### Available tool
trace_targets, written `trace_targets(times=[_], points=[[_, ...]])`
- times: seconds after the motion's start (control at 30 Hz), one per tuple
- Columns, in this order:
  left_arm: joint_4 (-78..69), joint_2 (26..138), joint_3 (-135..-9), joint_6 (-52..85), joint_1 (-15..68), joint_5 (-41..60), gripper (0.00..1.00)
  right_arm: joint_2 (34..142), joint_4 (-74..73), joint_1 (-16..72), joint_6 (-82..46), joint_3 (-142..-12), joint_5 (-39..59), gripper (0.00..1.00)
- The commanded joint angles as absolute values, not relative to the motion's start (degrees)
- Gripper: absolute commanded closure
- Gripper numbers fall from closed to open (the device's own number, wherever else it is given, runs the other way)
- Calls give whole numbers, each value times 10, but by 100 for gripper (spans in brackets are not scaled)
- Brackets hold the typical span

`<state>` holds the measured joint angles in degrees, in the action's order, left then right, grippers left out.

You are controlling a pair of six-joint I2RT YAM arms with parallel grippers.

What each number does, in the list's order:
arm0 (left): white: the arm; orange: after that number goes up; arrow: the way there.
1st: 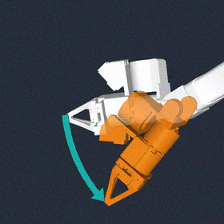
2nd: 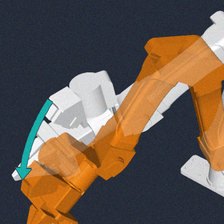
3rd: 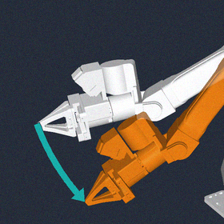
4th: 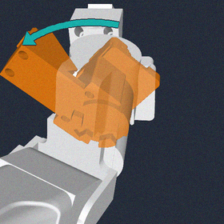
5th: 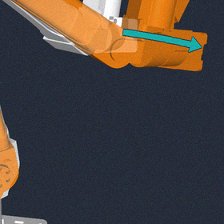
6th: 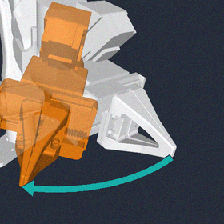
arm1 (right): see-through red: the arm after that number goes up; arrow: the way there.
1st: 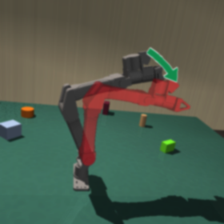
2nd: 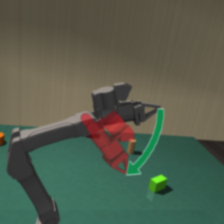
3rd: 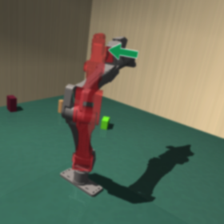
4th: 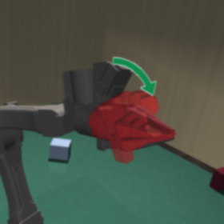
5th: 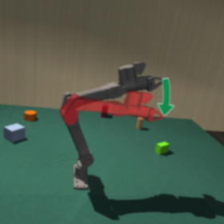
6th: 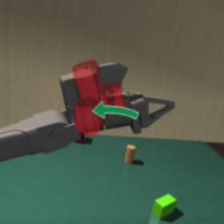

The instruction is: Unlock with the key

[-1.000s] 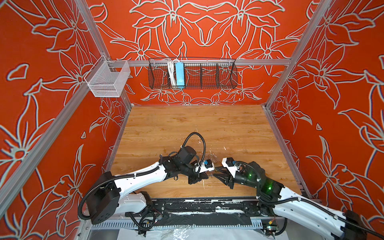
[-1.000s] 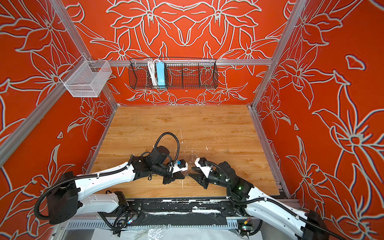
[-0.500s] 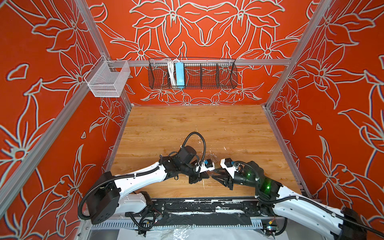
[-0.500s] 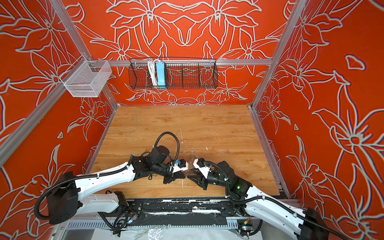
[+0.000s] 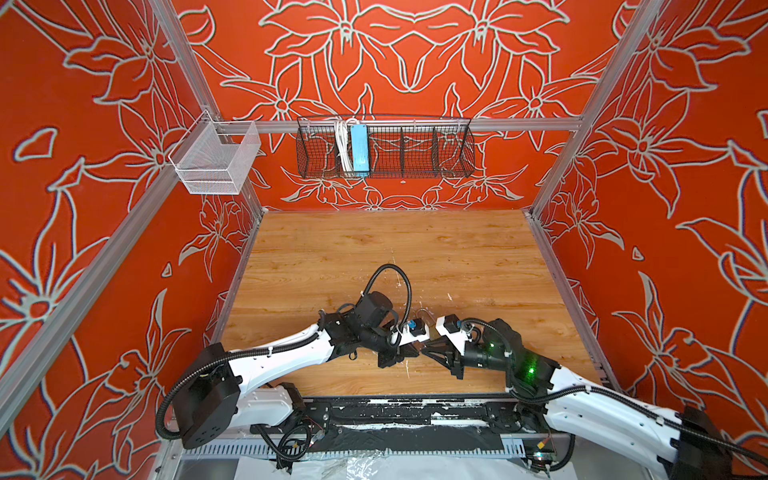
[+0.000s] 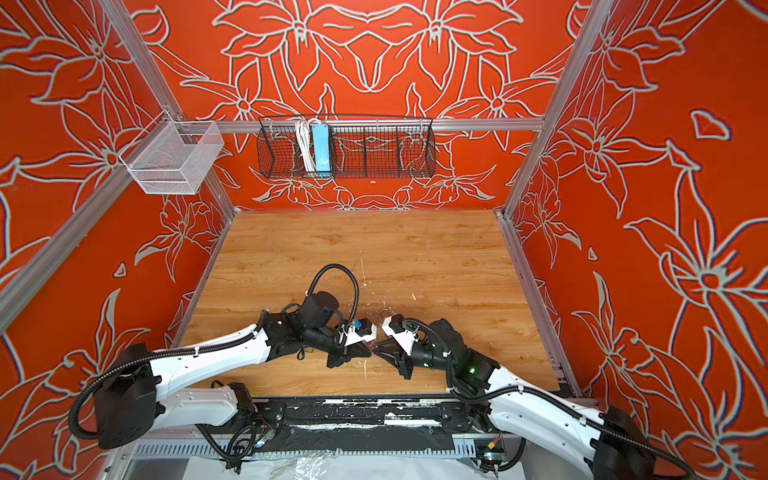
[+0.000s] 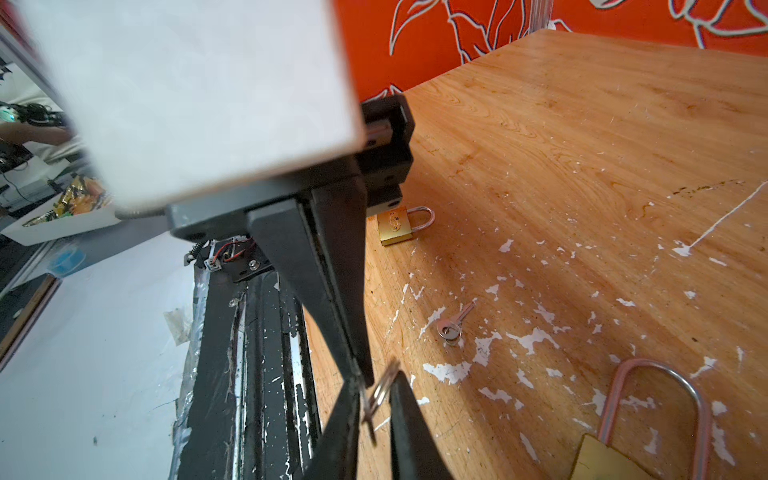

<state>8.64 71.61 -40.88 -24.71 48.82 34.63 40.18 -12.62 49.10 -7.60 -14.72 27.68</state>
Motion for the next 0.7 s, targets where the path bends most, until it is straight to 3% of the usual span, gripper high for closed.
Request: trace_targets(times=[0.0, 0.33, 0.43, 0.53, 0.67], points=[[87, 712, -408, -263, 491, 354, 100, 381, -126, 486, -69, -156, 268, 87], [82, 700, -401, -261, 491, 344, 100, 397, -114, 483, -66, -163, 268, 86], [81, 698, -401, -261, 491, 344, 100, 390, -109, 483, -65, -163, 264, 65], [80, 699, -400, -260, 491, 345, 100, 377, -103, 484, -63, -159, 252, 56], [82, 702, -401, -261, 491, 349, 100, 356, -105, 483, -66, -152, 244, 53]])
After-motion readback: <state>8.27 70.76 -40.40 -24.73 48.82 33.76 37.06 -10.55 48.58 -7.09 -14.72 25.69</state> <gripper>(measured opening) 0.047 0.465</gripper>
